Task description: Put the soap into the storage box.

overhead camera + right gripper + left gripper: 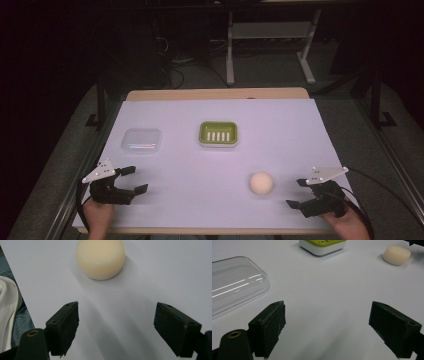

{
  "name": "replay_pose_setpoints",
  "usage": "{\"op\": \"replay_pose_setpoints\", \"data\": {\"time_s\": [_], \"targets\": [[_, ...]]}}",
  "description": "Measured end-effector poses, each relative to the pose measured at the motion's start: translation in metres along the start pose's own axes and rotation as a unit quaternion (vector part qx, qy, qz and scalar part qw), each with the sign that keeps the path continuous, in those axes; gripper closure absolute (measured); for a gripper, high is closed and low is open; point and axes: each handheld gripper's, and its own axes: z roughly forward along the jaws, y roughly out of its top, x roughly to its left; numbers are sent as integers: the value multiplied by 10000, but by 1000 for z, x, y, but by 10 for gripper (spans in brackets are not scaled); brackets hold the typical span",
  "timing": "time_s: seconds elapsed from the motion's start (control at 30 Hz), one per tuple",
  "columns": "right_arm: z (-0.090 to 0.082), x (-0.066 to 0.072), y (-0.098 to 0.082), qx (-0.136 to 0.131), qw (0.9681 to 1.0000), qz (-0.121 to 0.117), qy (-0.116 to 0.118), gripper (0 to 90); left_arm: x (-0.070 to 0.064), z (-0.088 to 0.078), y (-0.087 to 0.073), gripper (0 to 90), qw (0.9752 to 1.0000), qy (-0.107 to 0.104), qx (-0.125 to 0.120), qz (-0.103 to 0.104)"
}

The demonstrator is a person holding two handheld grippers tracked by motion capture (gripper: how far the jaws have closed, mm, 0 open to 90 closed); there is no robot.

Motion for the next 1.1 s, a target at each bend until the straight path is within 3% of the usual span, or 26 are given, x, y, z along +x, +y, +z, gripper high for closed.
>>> {"op": "replay_pose_setpoints", "data": {"time_s": [0.4, 0.5, 0.57, 1.1], "targets": [[2, 1, 8, -20, 9999, 66, 82, 157, -1, 0, 0, 133, 10000, -5, 3, 12], [6, 2, 12, 44, 9999, 28, 140, 143, 0, -1, 0, 133, 10000, -1, 8, -4], [9, 3, 17, 192, 9996, 155, 143, 142, 0, -1, -1, 133, 10000, 6, -12, -21], [19, 6, 36, 334, 9989, -111, 307, 138, 0, -1, -1, 133, 10000, 18, -22, -35]]}}
